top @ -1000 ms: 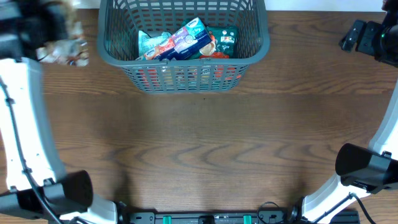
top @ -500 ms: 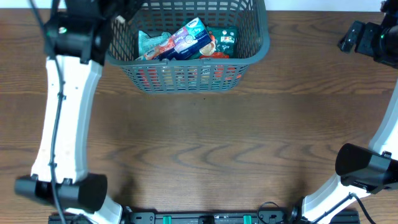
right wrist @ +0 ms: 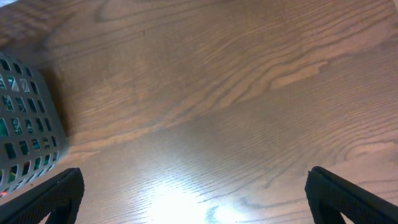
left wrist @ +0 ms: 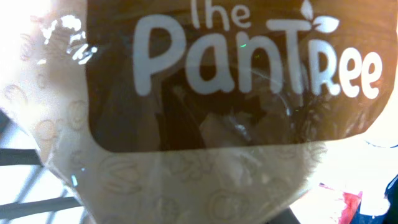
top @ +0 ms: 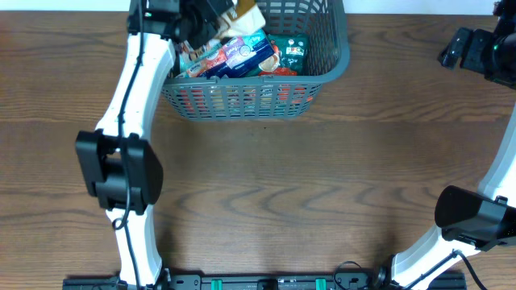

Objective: Pack container
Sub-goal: 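Lift the snack bag and drop it into the basket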

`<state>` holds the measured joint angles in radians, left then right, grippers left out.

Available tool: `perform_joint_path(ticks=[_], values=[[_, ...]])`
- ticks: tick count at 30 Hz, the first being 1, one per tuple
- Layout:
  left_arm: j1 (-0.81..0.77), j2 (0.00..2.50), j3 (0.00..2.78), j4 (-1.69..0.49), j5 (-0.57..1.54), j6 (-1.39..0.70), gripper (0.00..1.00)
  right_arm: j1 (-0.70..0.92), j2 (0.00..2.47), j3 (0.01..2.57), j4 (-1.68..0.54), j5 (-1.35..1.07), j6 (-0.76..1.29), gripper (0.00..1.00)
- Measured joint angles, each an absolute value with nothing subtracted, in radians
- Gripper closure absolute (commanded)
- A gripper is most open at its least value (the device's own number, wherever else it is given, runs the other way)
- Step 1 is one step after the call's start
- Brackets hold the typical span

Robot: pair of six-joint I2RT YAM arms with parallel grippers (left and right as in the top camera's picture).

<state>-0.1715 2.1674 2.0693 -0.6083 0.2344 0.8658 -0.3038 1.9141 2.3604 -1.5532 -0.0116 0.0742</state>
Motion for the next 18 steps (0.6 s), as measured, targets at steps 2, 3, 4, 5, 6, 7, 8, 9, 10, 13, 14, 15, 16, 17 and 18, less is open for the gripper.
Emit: perform_joint_path(ticks=[2,3,4,5,6,7,8,9,10,13,14,15,16,17,18], values=[[-0.172,2.194,2.069,-0.628,0.236,0.866,0.94,-0.304,1.914,2.360,-1.555,-0.012,0.074,0.01],[-0.173,2.206,2.069,-0.638,0.237,0.868,0.94,-0.304,1.914,2.360,-1.556,-0.012,0.074,0.01],[-0.173,2.212,2.069,-0.643,0.237,0.869,0.94,-0.304,1.914,2.360,-1.556,-0.012,0.074,0.01],[-0.173,2.218,2.069,-0.649,0.237,0.869,0.93,-0.304,1.914,2.360,-1.556,-0.012,0.074,0.01],[-0.173,2.221,2.069,-0.654,0.237,0.869,0.83,-0.304,1.914,2.360,-1.556,-0.012,0.074,0.01],[-0.173,2.222,2.069,-0.655,0.237,0.867,0.66,-0.304,1.914,2.360,-1.556,-0.012,0.074,0.01],[-0.173,2.222,2.069,-0.657,0.237,0.870,0.55,-0.304,1.914,2.360,-1.556,-0.012,0.074,0.01],[-0.173,2.222,2.069,-0.659,0.238,0.862,0.50,-0.304,1.914,2.360,-1.556,-0.012,0.074,0.01],[-0.173,2.222,2.070,-0.659,0.238,0.856,0.46,-0.304,1.914,2.360,-1.556,-0.012,0.074,0.01],[-0.173,2.222,2.070,-0.674,0.238,0.817,0.28,-0.304,1.914,2.360,-1.555,-0.012,0.070,0.01],[-0.173,2.221,2.070,-0.682,0.239,0.809,0.28,-0.304,1.914,2.360,-1.554,-0.012,0.065,0.01],[-0.173,2.217,2.070,-0.699,0.238,0.791,0.27,-0.304,1.914,2.360,-1.552,-0.012,0.059,0.01],[-0.173,2.213,2.070,-0.721,0.238,0.782,0.27,-0.304,1.914,2.360,-1.550,-0.012,0.053,0.01],[-0.173,2.206,2.070,-0.748,0.237,0.774,0.26,-0.304,1.914,2.360,-1.546,-0.012,0.047,0.01],[-0.173,2.193,2.069,-0.781,0.237,0.767,0.25,-0.304,1.914,2.360,-1.535,-0.012,0.041,0.01]])
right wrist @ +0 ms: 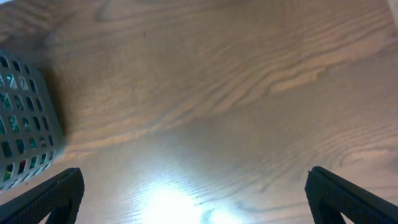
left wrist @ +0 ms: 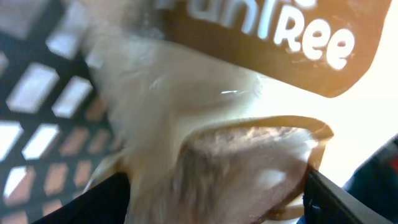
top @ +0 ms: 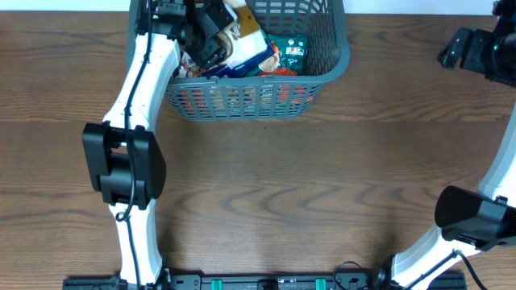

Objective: Pack container

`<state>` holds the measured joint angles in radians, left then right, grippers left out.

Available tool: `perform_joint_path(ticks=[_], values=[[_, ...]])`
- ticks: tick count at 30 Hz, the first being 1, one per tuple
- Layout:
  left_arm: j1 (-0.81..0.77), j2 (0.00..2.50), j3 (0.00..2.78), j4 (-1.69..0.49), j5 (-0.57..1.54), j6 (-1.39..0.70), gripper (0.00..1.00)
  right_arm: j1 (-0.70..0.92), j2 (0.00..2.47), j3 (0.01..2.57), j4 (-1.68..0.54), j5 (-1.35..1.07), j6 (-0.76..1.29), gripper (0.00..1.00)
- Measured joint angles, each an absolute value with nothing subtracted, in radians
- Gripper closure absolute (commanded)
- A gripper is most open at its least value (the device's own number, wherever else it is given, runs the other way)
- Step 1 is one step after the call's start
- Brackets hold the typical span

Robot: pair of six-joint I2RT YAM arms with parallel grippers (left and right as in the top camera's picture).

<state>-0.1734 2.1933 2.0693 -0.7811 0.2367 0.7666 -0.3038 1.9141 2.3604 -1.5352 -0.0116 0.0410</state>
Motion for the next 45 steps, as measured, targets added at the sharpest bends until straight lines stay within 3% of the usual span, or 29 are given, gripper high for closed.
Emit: perform_joint_path(ticks=[5,13,20,25,37,45], values=[[-0.174,2.069,2.068,-0.888,0.180,0.710,0.01,-0.304,1.914,2.359,-1.399,-0.012,0.017,0.01],[-0.107,1.728,2.072,-0.986,0.037,0.523,0.01,-0.289,1.914,2.358,-1.115,-0.058,-0.145,0.01],[0.057,1.621,2.075,-1.048,0.001,0.376,0.01,-0.269,1.912,2.358,-1.151,-0.090,-0.139,0.01],[0.077,1.574,2.021,-1.036,0.000,0.337,0.01,-0.269,1.863,2.354,-1.233,-0.044,-0.087,0.01],[0.077,1.176,1.390,-0.708,0.039,0.289,0.01,-0.269,1.589,2.296,-1.398,0.012,-0.029,0.01],[0.059,0.823,0.960,-0.530,0.057,0.265,0.01,-0.242,1.322,1.761,-1.172,0.020,-0.018,0.01]])
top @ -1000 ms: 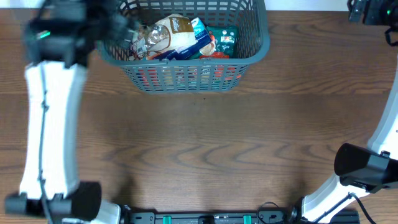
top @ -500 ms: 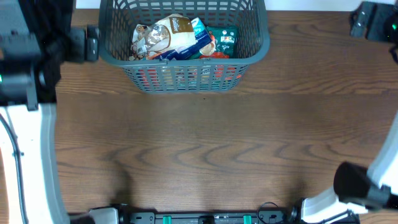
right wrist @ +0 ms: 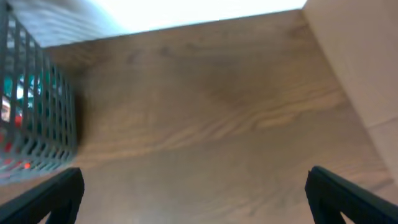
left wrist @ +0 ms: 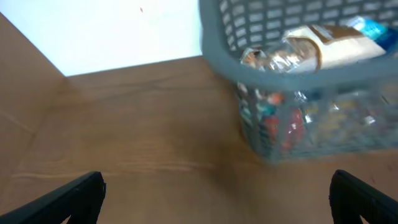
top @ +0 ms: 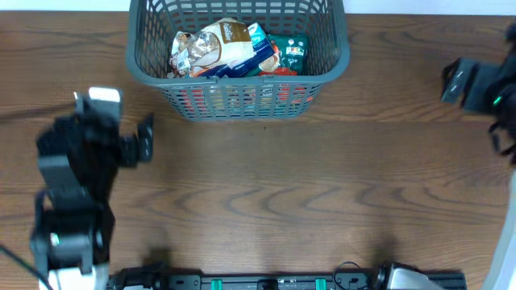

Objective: Pack container

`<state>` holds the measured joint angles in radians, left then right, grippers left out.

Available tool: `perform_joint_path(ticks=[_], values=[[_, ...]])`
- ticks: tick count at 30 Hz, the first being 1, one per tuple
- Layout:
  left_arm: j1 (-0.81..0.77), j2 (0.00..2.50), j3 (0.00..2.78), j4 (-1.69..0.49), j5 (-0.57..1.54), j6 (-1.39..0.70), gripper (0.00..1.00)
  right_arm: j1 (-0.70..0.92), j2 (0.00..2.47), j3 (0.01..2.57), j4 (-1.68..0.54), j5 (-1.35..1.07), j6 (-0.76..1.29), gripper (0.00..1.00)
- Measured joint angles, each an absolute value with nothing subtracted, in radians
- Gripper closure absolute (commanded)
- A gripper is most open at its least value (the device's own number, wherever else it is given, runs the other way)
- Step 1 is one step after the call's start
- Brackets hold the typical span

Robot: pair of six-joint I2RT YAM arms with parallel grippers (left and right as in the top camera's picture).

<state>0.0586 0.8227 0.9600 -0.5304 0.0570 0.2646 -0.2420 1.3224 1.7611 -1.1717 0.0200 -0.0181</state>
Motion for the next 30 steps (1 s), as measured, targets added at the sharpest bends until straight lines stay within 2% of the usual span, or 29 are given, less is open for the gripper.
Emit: perform_joint_path(ticks=[6,14,19,30], values=[[0.030,0.633,0.748,-0.462,0.063,0.262,0.01,-0.152,0.984,1.271,-0.955,0.019,-0.015,0.01],[0.020,0.553,0.673,-0.460,0.068,0.185,0.01,-0.065,0.638,0.895,-0.917,0.015,-0.014,0.01],[0.019,0.553,0.670,-0.460,0.068,0.161,0.01,-0.055,0.562,0.805,-0.970,0.015,-0.014,0.01],[0.019,0.553,0.668,-0.461,0.068,0.153,0.01,-0.054,0.560,0.795,-1.148,0.015,-0.011,0.01]])
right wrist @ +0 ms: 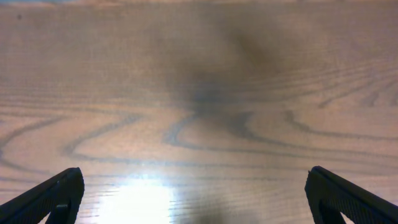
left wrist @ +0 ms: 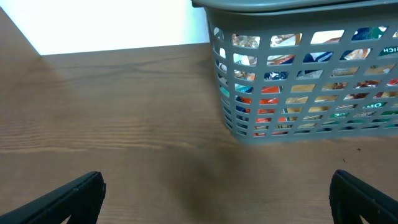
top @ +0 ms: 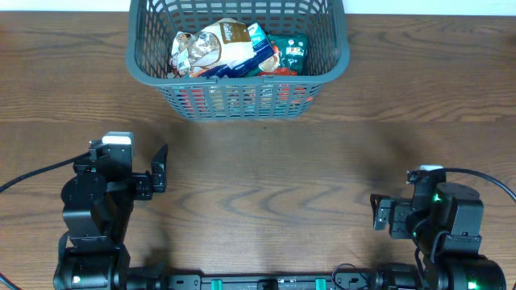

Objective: Pack container

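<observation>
The grey mesh basket point(top: 239, 98) stands at the table's far middle. In it lie a brown and cream snack bag point(top: 211, 45), a blue packet point(top: 260, 40), a green packet point(top: 295, 50) and red wrappers below. My left gripper point(top: 155, 171) is open and empty at the near left, well short of the basket. In the left wrist view the gripper point(left wrist: 214, 202) faces the basket's wall point(left wrist: 222, 81). Over bare wood at the near right, my right gripper point(top: 377, 214) is open too, as the right wrist view shows point(right wrist: 199, 199).
The wood table point(top: 266, 185) runs between the two arms and the basket. A white surface point(left wrist: 112, 25) lies beyond the table's far edge. The arms' bases sit at the near edge.
The left arm has drawn back and settled at the near left, its camera now level with the basket's side. The right arm has come from the far right edge to the near right.
At first my left gripper was inside the basket with the brown snack bag against its camera. Shortly after, the bag was still at the fingers there. Then the bag lay in the basket and the left arm was away. Now both arms are folded at the near edge.
</observation>
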`<state>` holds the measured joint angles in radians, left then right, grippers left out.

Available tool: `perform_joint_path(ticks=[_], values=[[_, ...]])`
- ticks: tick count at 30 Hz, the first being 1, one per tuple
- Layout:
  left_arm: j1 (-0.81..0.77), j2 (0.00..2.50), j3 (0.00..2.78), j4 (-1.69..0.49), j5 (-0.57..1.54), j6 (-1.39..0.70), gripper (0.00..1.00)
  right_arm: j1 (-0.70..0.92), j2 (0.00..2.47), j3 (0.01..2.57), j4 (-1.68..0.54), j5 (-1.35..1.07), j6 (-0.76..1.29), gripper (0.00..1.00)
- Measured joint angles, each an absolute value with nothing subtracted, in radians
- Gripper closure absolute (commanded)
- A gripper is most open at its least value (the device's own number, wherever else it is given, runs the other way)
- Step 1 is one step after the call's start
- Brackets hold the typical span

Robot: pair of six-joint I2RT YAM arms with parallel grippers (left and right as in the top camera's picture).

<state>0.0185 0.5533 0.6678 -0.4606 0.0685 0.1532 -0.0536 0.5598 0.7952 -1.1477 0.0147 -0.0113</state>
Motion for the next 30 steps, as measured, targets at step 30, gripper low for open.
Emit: perform_joint_path(ticks=[30], values=[[0.019,0.553,0.665,-0.462,0.068,0.153,0.01,0.088,0.097,0.349,-0.451,-0.046,-0.012,0.01]])
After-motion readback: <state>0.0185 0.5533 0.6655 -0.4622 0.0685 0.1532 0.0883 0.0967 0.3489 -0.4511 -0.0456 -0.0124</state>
